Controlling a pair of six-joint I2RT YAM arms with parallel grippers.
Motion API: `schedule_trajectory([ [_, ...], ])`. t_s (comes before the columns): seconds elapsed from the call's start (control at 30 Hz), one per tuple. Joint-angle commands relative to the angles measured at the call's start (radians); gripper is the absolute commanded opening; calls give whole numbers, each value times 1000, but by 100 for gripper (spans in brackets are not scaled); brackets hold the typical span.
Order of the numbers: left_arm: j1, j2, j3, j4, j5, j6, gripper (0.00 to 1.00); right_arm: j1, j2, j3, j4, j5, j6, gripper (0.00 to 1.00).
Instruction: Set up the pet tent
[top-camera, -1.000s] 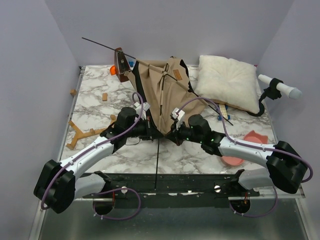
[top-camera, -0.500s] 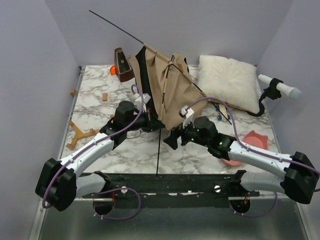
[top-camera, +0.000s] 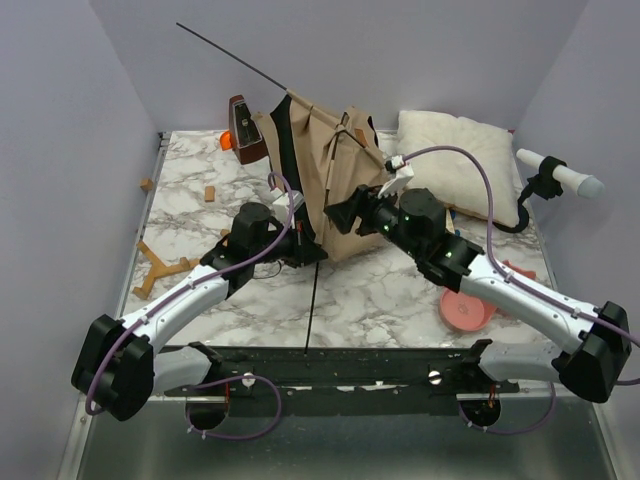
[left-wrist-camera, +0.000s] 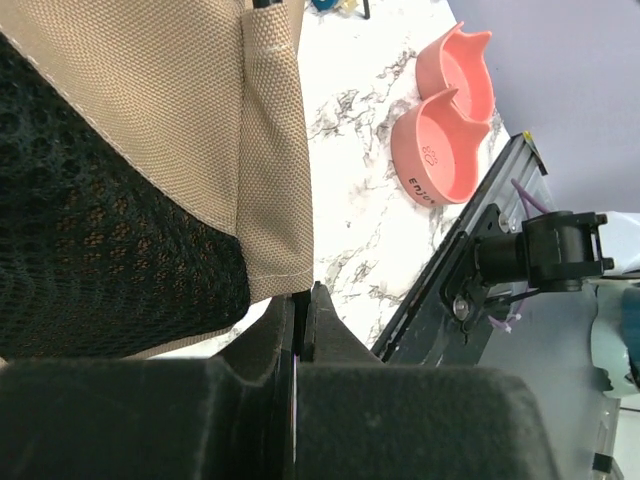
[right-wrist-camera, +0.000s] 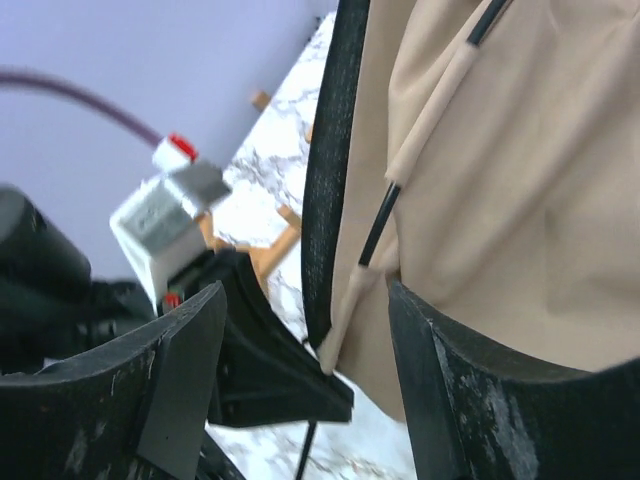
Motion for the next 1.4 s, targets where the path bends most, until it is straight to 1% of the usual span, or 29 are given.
schedule_trajectory([
  [0.0,15,-16,40,27,-55,82,0,-80,68,67,-6,-103,125,69],
  [0.03,15,-16,40,26,-55,84,0,-107,84,79,-2,-129,152,66],
  [0.07,15,-16,41,26,-55,86,0,-141,103,84,6,-204,177,63],
  [0.13,15,-19,40,25,-56,88,0,-187,134,85,24,-294,225,58],
  [0.2,15,-19,38,27,-56,88,0,-206,157,77,64,-356,243,54],
  [0.3,15,-16,39,28,-53,92,0,-212,195,89,94,-416,260,46],
  [0.47,15,-15,40,26,-51,93,0,-220,237,85,140,-457,295,38],
  [0.73,15,-20,37,30,-43,85,0,-241,278,55,207,-494,333,36],
  [1.03,15,-27,33,34,-40,84,0,-242,318,58,236,-523,347,36],
  [1.2,16,-22,34,37,-33,86,0,-243,338,44,304,-582,379,36],
  [1.37,15,-17,39,46,-25,90,0,-243,369,40,320,-596,400,30],
])
